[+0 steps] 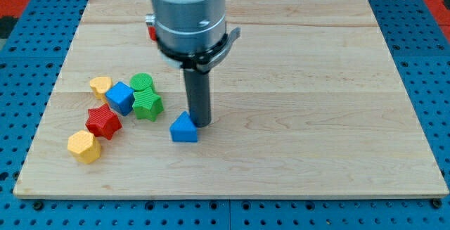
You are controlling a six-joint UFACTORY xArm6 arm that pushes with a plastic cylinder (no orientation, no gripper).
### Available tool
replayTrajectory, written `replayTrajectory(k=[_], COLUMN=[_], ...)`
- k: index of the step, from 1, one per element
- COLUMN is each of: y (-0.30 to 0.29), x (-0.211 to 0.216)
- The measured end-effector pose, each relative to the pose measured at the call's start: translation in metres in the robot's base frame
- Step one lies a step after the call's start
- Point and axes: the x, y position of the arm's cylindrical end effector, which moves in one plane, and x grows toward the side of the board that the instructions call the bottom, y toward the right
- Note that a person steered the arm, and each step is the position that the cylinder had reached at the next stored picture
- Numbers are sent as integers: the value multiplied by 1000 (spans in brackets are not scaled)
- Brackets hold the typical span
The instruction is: Push red circle above green circle
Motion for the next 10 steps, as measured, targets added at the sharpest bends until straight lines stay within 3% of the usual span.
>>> replayTrajectory(k=[1, 2, 3, 4, 5, 6, 7, 8, 10], y=[-65, -86, -15, 85, 116, 86, 14, -42, -66], x=[5, 1, -42, -57, -136, -213, -252, -255, -198])
